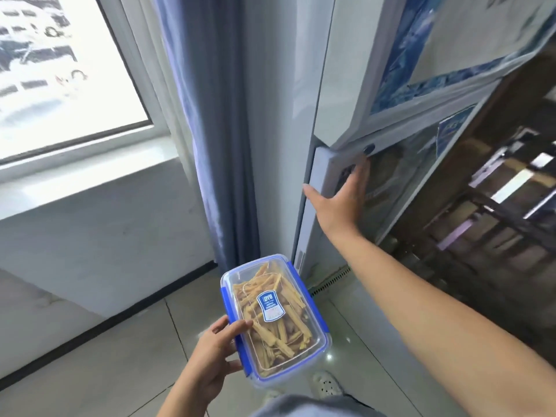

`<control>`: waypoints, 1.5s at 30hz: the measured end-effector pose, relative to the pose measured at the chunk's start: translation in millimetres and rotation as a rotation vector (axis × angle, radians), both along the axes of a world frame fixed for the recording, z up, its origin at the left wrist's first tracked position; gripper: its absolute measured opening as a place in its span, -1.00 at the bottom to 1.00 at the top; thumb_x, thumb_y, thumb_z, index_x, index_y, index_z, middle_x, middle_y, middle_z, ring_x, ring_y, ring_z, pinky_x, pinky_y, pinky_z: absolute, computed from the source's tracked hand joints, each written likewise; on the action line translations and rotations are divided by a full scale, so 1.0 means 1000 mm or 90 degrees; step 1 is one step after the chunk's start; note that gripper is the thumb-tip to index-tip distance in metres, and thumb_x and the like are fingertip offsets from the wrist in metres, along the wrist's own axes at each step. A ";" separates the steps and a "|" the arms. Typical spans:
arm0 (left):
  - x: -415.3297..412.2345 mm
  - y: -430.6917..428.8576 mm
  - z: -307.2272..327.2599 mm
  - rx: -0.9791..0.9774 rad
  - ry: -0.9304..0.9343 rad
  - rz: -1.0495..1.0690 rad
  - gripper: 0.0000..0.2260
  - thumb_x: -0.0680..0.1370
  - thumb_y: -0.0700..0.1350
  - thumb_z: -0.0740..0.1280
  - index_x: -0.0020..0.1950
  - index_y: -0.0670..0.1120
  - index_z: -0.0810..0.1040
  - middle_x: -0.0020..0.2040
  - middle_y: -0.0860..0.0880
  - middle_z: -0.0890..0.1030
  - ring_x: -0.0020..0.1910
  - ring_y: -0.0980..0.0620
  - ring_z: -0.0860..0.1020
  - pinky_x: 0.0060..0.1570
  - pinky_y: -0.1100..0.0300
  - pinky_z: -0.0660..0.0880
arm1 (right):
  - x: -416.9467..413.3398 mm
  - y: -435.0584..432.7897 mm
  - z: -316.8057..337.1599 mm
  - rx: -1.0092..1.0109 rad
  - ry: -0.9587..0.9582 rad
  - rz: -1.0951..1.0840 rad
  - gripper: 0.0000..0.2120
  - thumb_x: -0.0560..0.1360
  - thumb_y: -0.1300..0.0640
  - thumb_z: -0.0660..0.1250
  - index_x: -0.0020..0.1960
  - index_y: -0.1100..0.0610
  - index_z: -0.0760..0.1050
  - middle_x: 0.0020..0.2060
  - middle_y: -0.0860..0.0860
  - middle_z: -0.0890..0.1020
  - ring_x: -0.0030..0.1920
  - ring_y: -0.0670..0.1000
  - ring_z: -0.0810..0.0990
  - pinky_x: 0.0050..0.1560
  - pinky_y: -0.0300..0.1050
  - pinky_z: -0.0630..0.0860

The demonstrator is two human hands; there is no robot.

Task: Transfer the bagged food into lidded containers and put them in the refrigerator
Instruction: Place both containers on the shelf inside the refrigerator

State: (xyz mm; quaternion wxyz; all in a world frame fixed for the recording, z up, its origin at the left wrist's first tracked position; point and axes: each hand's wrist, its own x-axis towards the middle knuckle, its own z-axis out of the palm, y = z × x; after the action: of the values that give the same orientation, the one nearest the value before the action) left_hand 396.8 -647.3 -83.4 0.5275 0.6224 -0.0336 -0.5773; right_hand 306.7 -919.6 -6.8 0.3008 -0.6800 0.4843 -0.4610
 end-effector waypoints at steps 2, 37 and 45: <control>0.006 0.002 0.002 0.005 0.003 -0.010 -0.74 0.52 -0.18 0.41 0.21 -0.12 0.61 0.04 -0.18 0.72 0.00 -0.20 0.70 -0.19 -0.05 0.63 | 0.015 -0.001 -0.003 0.008 -0.087 -0.036 0.02 0.31 0.11 0.58 0.58 0.17 0.05 0.54 0.09 0.23 0.49 -0.04 0.25 0.45 -0.39 0.13; -0.038 -0.082 -0.014 0.018 0.034 -0.352 -0.71 0.51 -0.18 0.40 0.24 -0.12 0.61 0.07 -0.20 0.71 -0.03 -0.20 0.69 -0.16 -0.05 0.63 | -0.247 0.088 0.006 0.128 -0.173 -0.223 -0.32 0.40 0.33 0.53 0.44 0.03 0.39 0.24 -0.05 0.62 0.22 -0.06 0.60 0.29 0.10 0.53; -0.087 -0.138 -0.010 0.033 0.034 -0.461 -0.54 0.25 -0.09 0.53 0.15 -0.11 0.69 0.09 -0.25 0.68 0.12 -0.30 0.63 -0.09 -0.09 0.62 | -0.297 0.102 0.072 0.056 0.564 -0.362 -0.14 0.46 -0.34 0.21 0.61 0.00 0.01 0.61 0.04 0.09 0.60 0.10 0.00 0.52 0.26 0.04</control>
State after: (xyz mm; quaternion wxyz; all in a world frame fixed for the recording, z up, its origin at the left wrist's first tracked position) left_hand 309.6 -784.8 -93.8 0.2736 0.5679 -0.2229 -0.7436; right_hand 9.5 -817.9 64.9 -0.0416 -0.6381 0.7492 -0.1724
